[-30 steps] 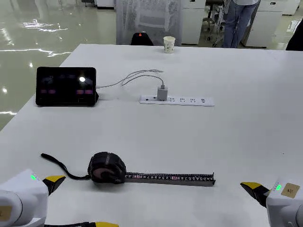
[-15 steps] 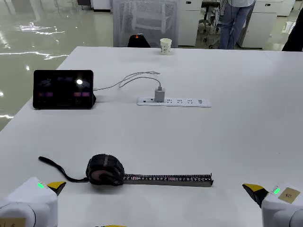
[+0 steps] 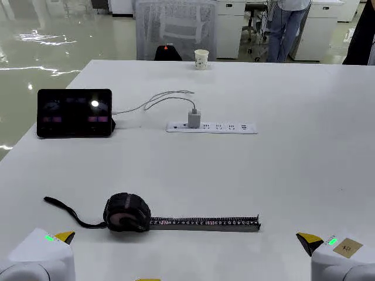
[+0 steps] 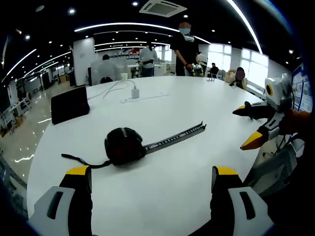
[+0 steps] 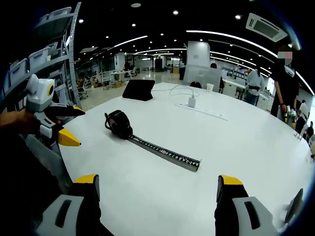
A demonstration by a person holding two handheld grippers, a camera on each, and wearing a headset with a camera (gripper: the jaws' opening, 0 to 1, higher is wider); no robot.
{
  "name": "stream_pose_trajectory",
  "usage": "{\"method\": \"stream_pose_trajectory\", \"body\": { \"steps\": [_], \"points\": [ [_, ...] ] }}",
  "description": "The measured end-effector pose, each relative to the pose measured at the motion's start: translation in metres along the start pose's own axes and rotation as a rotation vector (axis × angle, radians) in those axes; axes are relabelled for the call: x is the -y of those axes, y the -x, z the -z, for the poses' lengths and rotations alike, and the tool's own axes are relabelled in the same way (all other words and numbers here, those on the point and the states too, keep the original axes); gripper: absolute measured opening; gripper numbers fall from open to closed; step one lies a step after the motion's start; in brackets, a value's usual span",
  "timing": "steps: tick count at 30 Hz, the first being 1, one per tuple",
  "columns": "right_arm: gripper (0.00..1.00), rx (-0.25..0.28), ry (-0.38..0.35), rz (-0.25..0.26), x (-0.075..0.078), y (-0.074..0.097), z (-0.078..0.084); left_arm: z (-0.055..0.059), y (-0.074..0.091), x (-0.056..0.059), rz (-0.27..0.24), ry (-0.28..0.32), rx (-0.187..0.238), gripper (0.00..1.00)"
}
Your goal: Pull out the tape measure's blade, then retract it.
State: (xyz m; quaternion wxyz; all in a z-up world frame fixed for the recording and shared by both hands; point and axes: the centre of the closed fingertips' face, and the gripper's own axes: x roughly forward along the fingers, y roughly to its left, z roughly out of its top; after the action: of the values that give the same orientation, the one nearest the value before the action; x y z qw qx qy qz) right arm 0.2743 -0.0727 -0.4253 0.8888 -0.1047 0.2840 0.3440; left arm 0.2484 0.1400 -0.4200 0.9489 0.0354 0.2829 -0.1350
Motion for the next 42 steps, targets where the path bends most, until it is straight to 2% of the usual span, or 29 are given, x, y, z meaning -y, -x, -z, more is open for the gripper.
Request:
{"method": "stream_pose_trajectory", "body": {
  "steps": [5,11,29,42],
  "points": [
    [0.99,0.008,-0.024,0.025,0.0015,0.0020,-0.0042,-0.0005,0.0018,0.0026,-0.027,0.005,0.003,0.99],
    [0.99,0.016,-0.050,0.028,0.0009,0.0039,-0.0084,-0.0002,0.0012,0.0045,-0.039,0.018,-0.005,0.99],
    [0.99,0.004,-0.066,0.015,-0.0023,0.0033,-0.0055,0.0010,0.0000,0.0035,-0.064,0.029,-0.013,0.99],
    [0.99,0.002,-0.064,-0.022,-0.0054,0.0005,-0.0039,0.0005,-0.0017,0.0003,-0.084,0.044,-0.007,0.99]
  ]
}}
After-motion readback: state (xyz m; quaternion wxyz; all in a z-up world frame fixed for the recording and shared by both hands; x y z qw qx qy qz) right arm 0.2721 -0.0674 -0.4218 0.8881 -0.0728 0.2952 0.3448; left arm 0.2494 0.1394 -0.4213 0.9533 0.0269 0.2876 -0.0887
